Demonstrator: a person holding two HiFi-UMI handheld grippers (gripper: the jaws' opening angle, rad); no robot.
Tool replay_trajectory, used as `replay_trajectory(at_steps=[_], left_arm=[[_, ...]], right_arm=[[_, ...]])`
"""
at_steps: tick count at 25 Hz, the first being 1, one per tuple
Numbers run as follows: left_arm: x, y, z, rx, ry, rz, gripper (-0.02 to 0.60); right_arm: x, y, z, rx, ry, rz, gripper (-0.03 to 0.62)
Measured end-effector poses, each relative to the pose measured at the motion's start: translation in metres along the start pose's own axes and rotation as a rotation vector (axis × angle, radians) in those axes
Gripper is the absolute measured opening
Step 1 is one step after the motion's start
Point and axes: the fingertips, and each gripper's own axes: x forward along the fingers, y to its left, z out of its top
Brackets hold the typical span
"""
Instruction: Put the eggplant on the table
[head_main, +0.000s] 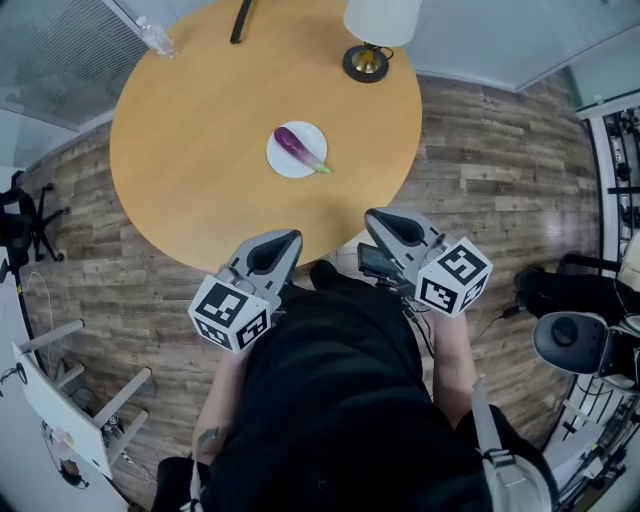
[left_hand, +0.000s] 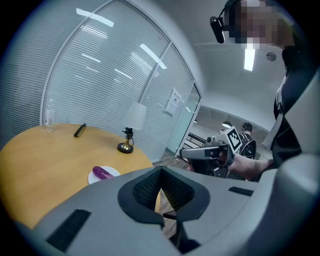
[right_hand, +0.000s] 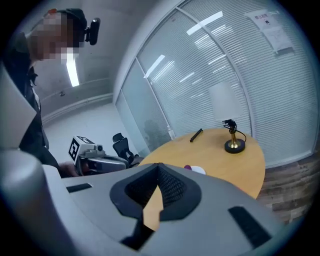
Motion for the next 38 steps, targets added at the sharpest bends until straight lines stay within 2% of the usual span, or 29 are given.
replay_trajectory(at_steps=[10, 38], left_arm=[[-0.005, -0.006, 0.003, -0.002, -0.019, -0.007, 0.011], [0.000, -0.005, -0.001, -0.009, -0.003, -0.004, 0.011]], right_arm=[[-0.019, 0.016, 0.020, -0.107, -0.086, 0.034, 0.017], [-0.014, 0.016, 0.030, -0.131, -0.093, 0.068, 0.017]])
